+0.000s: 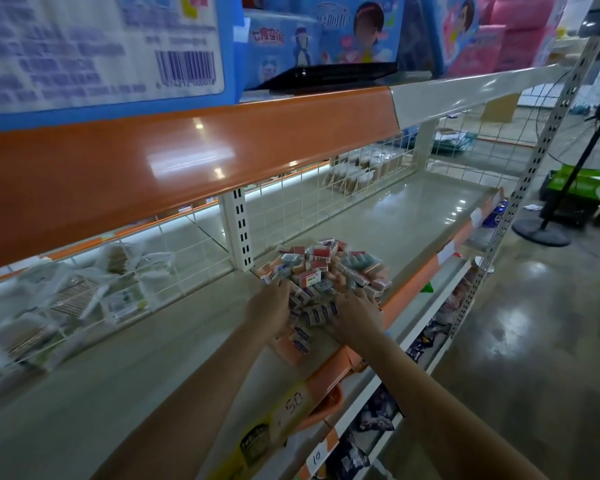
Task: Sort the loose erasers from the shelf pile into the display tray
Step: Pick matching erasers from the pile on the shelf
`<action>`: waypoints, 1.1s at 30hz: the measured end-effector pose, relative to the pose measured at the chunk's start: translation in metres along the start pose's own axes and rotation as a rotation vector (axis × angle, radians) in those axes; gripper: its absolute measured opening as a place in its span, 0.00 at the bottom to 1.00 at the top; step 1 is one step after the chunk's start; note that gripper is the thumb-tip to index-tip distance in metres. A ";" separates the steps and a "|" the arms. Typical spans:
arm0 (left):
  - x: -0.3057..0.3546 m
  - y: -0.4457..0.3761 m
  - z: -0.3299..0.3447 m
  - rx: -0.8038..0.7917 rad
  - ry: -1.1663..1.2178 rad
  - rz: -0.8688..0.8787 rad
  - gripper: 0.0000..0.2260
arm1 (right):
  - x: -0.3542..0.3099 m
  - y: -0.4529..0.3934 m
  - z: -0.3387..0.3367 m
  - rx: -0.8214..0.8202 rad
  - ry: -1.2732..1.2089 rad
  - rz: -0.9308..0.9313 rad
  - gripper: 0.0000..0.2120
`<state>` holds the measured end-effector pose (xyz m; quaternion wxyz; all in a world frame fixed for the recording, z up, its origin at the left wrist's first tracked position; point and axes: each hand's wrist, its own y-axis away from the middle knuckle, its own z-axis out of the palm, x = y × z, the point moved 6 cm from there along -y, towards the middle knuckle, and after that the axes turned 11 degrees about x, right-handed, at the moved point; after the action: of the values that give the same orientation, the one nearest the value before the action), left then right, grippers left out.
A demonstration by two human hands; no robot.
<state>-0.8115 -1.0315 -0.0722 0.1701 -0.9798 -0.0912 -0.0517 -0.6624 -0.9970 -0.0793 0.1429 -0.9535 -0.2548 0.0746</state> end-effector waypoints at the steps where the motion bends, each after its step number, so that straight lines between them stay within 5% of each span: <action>1: -0.001 0.000 0.001 0.006 0.018 -0.002 0.17 | 0.000 0.000 0.001 0.000 0.006 0.006 0.17; 12: -0.009 0.002 -0.004 0.036 0.058 0.014 0.13 | 0.003 -0.001 -0.005 0.008 -0.082 0.011 0.20; 24: -0.020 0.012 0.001 -0.061 0.110 0.016 0.12 | 0.008 -0.006 -0.007 0.056 -0.318 0.033 0.10; 33: -0.012 0.022 -0.016 0.025 -0.099 0.039 0.14 | -0.001 -0.005 -0.017 0.128 -0.548 0.043 0.13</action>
<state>-0.8206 -1.0592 -0.0655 0.1786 -0.9806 -0.0811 0.0013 -0.6622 -0.9974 -0.0613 0.1270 -0.8919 -0.2582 0.3488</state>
